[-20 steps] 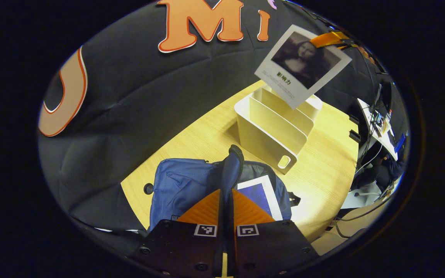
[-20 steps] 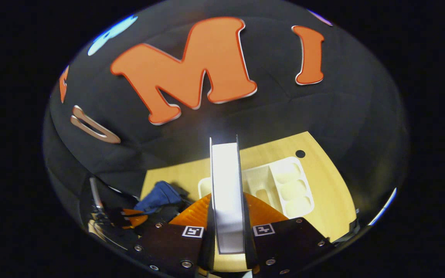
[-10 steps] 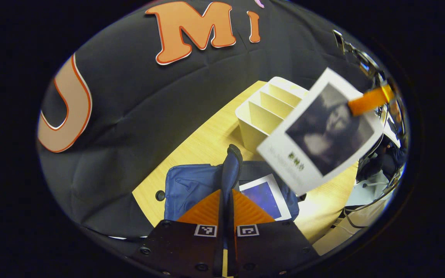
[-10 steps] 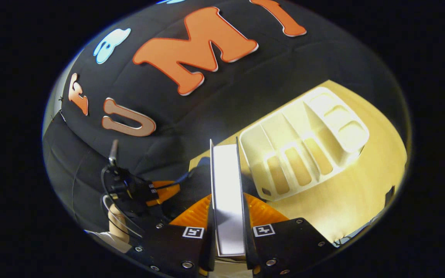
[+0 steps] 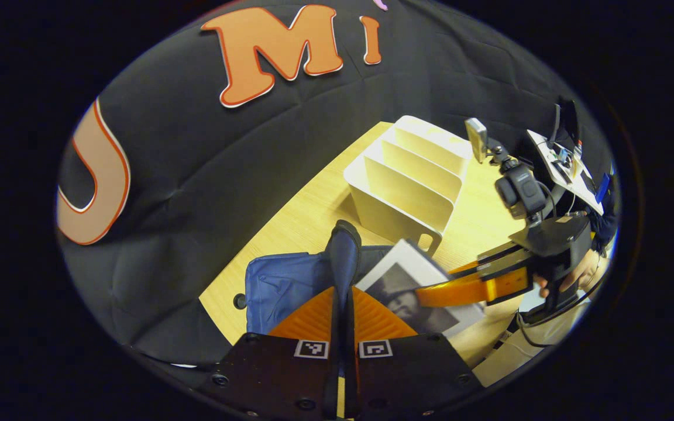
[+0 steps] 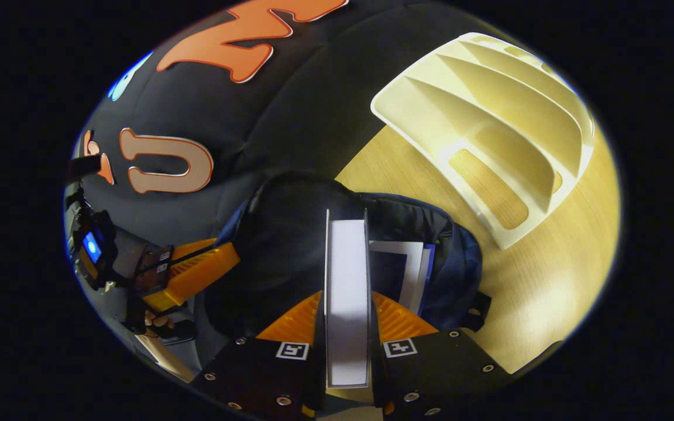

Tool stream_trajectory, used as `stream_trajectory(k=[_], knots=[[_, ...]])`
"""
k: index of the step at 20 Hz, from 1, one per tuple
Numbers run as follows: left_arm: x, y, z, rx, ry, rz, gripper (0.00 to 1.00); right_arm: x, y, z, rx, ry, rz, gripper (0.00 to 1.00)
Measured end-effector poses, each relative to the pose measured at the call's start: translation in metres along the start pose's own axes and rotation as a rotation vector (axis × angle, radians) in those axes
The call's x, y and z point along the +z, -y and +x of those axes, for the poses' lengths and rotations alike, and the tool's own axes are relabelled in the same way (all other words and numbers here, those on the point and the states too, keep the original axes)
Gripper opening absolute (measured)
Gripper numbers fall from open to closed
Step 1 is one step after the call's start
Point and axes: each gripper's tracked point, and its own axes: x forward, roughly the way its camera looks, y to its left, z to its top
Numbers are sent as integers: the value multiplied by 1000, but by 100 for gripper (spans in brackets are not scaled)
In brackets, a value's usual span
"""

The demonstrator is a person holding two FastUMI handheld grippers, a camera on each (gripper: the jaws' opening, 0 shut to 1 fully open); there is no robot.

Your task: Open the schoolbag, grab two books from the bookshelf and put them into the schoolbag.

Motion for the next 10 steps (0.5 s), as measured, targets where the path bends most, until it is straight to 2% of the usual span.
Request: stream_trajectory(k=[5,6,7,10], knots=[[3,6,3,-16,7,-6,5,32,-7,31,-2,165,62,31],[4,6,4,-17,7,-7,0,38,-8,34,-6,201,79,31],[7,3,-1,-13,13,-27,5,44,-8,38,-11,222,101,31],[4,-8,0,6,10,-40,5,53,-7,38,-8,251,149,31]])
